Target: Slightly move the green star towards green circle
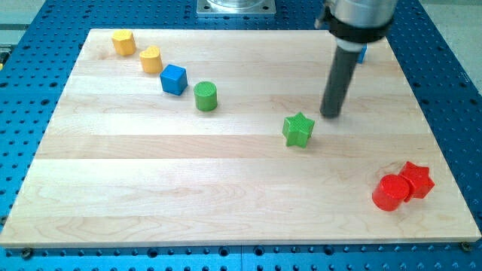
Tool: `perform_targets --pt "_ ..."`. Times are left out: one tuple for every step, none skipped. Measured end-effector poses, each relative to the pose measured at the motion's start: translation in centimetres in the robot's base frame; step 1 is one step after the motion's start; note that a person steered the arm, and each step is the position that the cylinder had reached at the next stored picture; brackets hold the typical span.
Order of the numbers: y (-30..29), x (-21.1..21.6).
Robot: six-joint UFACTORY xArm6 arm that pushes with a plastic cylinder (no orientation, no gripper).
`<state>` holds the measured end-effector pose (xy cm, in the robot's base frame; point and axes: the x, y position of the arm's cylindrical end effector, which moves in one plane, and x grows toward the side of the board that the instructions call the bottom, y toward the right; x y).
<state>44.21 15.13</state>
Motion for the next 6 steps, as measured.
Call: perform_targets --pt "-1.8 2.6" --pt "-8.7 2.6" --pt "-12.2 2.2" --pt "-12.2 4.1" --pt "-13.3 6.7" --pt "-13.9 5.0"
